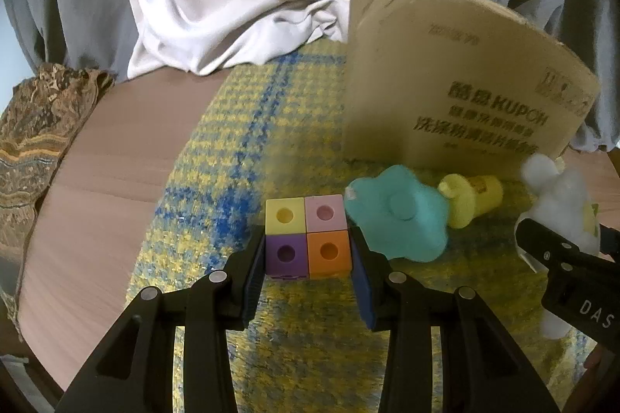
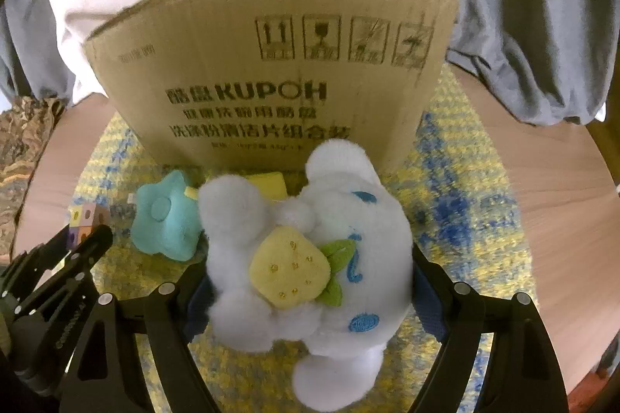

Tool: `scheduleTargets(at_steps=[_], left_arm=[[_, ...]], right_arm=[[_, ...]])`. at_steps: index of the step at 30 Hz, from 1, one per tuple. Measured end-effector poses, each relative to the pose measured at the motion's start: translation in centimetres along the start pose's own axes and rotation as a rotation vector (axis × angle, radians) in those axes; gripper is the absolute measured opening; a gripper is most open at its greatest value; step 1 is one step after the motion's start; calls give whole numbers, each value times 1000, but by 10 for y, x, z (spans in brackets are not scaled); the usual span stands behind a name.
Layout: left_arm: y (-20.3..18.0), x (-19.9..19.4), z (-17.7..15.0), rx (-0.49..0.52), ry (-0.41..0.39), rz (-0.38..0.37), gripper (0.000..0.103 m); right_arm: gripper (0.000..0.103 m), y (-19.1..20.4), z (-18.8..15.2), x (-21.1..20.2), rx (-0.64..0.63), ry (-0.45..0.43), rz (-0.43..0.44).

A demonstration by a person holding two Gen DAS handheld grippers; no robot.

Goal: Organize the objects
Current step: 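Lift and carry the bunny and cube over the box with both tools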

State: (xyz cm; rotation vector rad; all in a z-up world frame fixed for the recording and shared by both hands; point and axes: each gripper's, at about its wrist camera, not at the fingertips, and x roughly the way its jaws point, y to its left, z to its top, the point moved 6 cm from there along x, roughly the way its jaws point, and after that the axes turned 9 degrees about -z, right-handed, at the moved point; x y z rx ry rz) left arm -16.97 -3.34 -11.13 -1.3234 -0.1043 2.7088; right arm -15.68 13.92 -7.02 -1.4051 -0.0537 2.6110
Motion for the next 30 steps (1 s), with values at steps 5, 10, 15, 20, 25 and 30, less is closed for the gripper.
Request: scheduleTargets(at_steps=[5, 10, 15, 20, 25, 30], left_arm=[[-9, -13, 6, 10, -24, -8, 40], [-20, -27, 18, 36, -55, -13, 40], [-33, -44, 33, 61, -93, -24, 40], [-47, -63, 51, 81, -138, -40, 40], [-57, -78, 65, 95, -170, -50, 40], [-62, -86, 75, 107, -195, -53, 40]], right_arm=[[84, -4, 9, -15, 16, -28, 8], [84, -14, 20, -24, 27, -69, 12], [84, -27, 30, -43, 44, -113, 13], [84, -37, 41, -65, 61, -161, 17], [84, -43, 52, -82, 69, -202, 19], [84, -47, 61, -95, 74, -234, 21]])
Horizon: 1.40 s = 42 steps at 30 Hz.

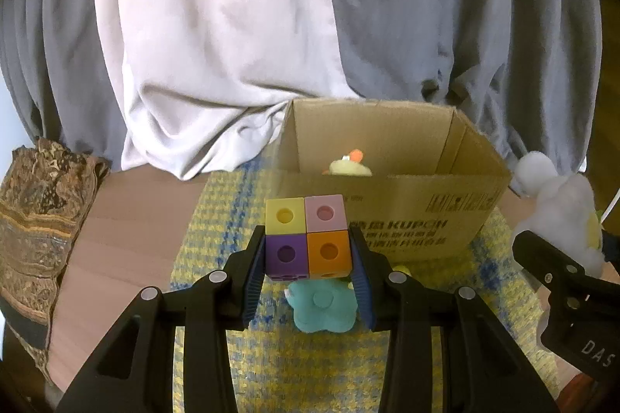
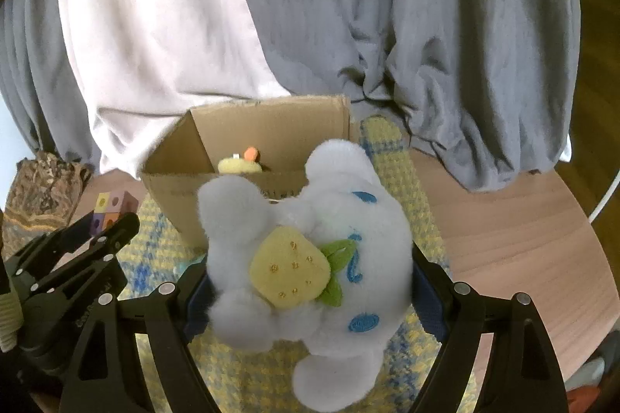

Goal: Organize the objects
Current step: 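Lift and carry the bunny and cube over the box with both tools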

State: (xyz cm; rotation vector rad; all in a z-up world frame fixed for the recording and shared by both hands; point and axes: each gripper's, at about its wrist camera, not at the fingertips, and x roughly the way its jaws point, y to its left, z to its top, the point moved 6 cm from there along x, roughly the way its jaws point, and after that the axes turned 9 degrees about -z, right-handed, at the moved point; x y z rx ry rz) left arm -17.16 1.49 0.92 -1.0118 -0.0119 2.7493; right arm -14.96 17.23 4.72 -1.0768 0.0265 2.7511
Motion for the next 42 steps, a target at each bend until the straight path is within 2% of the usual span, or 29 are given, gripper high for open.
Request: scheduleTargets(at_steps=[25, 42], left_arm=[[-2, -13, 60, 27, -89, -18, 40], [-12, 6, 88, 71, -91, -23, 40]], right_arm=[[84, 5, 59, -24, -8, -104, 9], [84, 1, 86, -3, -11, -106, 11]])
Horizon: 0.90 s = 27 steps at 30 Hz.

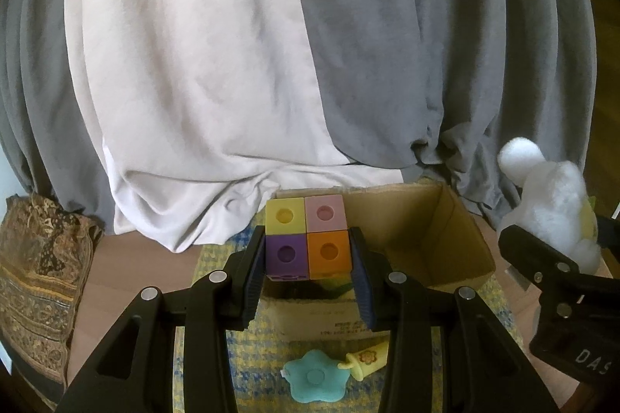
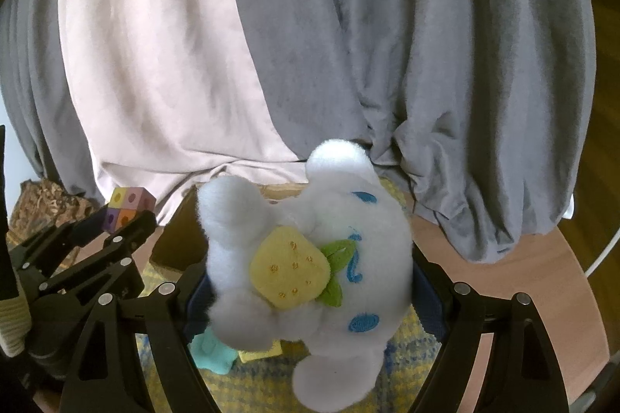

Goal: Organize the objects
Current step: 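Lift and carry the bunny and cube over the box with both tools, then open both tools to drop the bunny and cube into the box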

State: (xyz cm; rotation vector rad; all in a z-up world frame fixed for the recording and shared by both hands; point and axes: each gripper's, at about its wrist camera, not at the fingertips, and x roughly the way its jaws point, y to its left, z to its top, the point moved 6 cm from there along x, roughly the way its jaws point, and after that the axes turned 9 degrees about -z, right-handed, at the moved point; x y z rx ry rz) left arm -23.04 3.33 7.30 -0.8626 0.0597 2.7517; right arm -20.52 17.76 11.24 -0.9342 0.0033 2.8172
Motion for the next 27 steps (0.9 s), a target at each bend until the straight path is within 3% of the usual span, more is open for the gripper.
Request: scheduleTargets(at_steps=[17, 27], left_arm=[[5, 36, 12, -21, 56, -53, 40], [10, 58, 10, -14, 95, -39, 40]], right_arm=[[84, 9, 14, 32, -12, 35, 3], [84, 17, 13, 53, -15, 77, 2]])
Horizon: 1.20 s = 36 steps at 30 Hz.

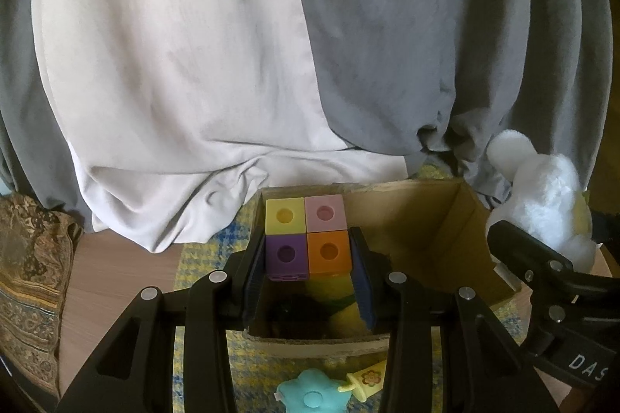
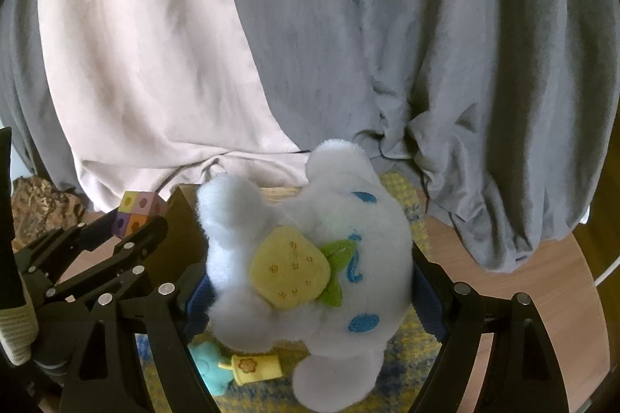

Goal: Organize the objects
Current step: 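Open both tools to drop the bunny and cube into the box, then withdraw both tools and move toward the teal star and yellow cup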

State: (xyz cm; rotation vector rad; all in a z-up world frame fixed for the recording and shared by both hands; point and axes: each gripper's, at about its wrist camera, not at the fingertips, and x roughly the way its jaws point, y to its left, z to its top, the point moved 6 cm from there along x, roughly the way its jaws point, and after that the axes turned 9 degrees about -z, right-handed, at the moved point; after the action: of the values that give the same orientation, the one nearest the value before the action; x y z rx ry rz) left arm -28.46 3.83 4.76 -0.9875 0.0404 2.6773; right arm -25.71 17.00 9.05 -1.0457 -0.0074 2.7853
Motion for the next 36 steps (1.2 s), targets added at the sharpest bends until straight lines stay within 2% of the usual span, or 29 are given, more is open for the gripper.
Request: scheduleTargets(at_steps=[10, 12, 15, 19, 20, 25, 28, 36], left_arm=[[4, 18, -4, -10, 34, -4, 40], [4, 19, -4, -3, 37, -3, 43], [4, 18, -4, 14, 30, 21, 53], [10, 14, -4, -5, 7, 49, 86], [11, 12, -4, -8, 2, 50, 90], [9, 4, -5, 10, -18, 77, 91], [7, -4, -5, 19, -39, 86, 95], [-1, -35, 1, 49, -99, 114, 97]], right_arm=[[86, 3, 0, 18, 2, 33, 7], [89, 2, 1, 21, 6, 40, 7], [91, -1, 1, 24, 17, 50, -5], [99, -7, 4, 24, 37, 45, -5], [99, -8, 5, 22, 38, 42, -5], [101, -8, 5, 7, 20, 3, -41], [102, -9, 4, -8, 14, -38, -69], [102, -18, 1, -31, 57, -71, -61]])
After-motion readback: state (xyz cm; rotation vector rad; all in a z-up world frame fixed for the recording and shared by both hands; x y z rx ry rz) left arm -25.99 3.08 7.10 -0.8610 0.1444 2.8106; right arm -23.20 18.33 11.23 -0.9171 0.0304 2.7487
